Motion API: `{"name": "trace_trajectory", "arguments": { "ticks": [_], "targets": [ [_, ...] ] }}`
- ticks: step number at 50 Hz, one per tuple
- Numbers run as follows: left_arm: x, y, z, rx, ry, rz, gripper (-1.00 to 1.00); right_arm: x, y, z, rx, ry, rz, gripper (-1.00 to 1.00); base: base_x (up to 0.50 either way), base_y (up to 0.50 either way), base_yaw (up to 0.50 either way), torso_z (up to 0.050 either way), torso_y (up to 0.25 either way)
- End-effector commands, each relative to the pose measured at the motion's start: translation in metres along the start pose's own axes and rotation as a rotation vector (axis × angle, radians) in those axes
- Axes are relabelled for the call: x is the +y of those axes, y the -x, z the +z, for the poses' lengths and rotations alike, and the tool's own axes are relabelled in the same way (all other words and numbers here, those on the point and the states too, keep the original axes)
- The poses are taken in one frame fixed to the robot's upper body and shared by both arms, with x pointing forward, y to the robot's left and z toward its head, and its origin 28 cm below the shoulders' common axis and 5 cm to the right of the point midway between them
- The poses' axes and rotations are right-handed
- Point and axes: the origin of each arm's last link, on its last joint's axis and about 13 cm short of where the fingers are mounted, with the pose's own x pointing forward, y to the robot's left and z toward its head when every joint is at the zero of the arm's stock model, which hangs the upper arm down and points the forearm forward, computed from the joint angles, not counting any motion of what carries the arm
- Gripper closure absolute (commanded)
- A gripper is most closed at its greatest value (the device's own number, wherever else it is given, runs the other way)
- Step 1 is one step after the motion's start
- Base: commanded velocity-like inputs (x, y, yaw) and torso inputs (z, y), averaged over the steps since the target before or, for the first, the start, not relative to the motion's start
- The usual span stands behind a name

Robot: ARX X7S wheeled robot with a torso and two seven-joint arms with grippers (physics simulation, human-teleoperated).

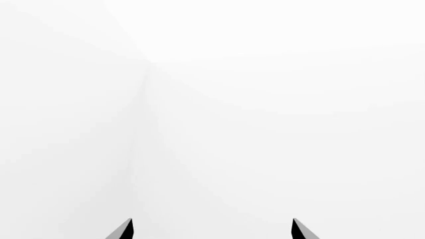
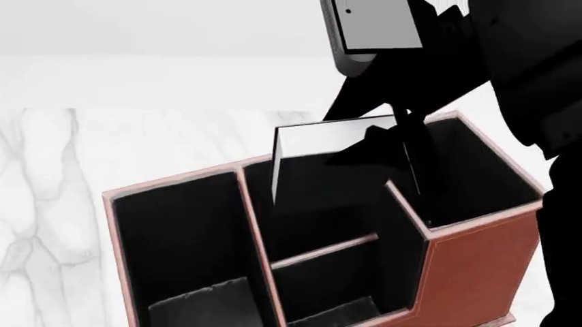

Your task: Pick up the book and place it in the front compartment of the caddy.

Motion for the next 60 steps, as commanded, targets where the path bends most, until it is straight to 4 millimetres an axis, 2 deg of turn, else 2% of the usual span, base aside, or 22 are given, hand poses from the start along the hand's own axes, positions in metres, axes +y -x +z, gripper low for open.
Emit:
{"name": "trace_trajectory", "arguments": {
  "ticks": [1, 13, 30, 60],
  "targets": [
    [0.000, 0.000, 0.000, 0.001, 0.000, 0.000, -1.00, -0.004, -0.009, -0.001, -0.028, 0.000, -0.007, 1.00, 0.00, 0.00, 0.00, 0.000, 0.000],
    [0.000, 0.001, -0.001, 0.003, -0.001, 0.000, -1.00, -0.002, -0.022, -0.007, -0.018, -0.019, 0.003, 1.00, 0.00, 0.00, 0.00, 0.000, 0.001],
    [0.000, 0.001, 0.000, 0.003, 0.002, 0.002, -1.00, 0.000, -0.030, -0.009, 0.012, 0.004, -0.015, 1.00, 0.00, 0.00, 0.00, 0.000, 0.001],
    [0.000, 0.000, -0.001, 0.000, -0.017, 0.011, -1.00, -0.001, -0.031, -0.005, 0.005, 0.071, -0.042, 1.00, 0.00, 0.00, 0.00, 0.000, 0.001]
  ]
}}
